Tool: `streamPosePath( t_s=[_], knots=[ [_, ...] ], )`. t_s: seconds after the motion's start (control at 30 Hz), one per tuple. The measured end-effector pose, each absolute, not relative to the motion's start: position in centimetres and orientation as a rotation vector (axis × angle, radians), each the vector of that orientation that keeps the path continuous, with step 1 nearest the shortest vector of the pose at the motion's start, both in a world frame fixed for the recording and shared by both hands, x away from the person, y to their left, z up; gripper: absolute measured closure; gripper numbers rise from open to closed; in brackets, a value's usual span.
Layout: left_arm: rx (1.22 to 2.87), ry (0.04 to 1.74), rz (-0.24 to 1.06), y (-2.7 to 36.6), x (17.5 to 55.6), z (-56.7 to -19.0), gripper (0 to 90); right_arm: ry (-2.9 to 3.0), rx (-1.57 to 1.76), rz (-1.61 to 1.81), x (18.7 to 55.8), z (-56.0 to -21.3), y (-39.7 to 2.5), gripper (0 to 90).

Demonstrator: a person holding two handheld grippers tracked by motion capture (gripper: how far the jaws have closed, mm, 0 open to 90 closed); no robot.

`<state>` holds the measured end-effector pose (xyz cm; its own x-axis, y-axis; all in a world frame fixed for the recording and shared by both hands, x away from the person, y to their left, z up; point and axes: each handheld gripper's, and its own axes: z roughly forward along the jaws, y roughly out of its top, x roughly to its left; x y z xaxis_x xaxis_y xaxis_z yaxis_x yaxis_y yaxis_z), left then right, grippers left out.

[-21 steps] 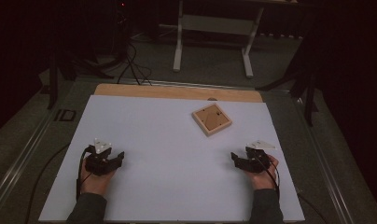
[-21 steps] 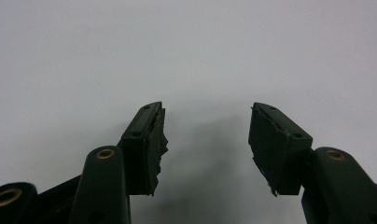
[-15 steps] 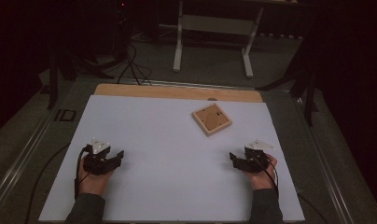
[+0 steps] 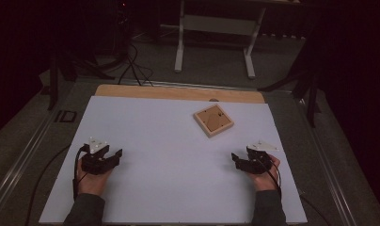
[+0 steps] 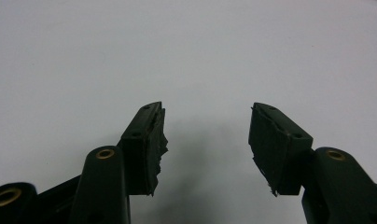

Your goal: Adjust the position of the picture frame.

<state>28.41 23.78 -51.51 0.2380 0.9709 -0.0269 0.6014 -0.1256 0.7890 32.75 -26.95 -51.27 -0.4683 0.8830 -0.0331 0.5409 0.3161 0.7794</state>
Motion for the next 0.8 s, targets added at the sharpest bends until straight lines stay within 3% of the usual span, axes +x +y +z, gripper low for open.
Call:
streamPosePath(
  t_s=[0.5, 0.8],
  knots=[
    [1.767, 1.475, 0.685, 24.6, 28.4, -51.3, 45.2, 2.093, 1.203, 1.044, 32.3, -50.3, -26.7, 34.2],
    [1.777, 1.471, 0.686, 24.5, 28.4, -51.4, 45.2, 2.059, 1.141, 1.073, 31.9, -49.0, -25.7, 44.5]
  ],
)
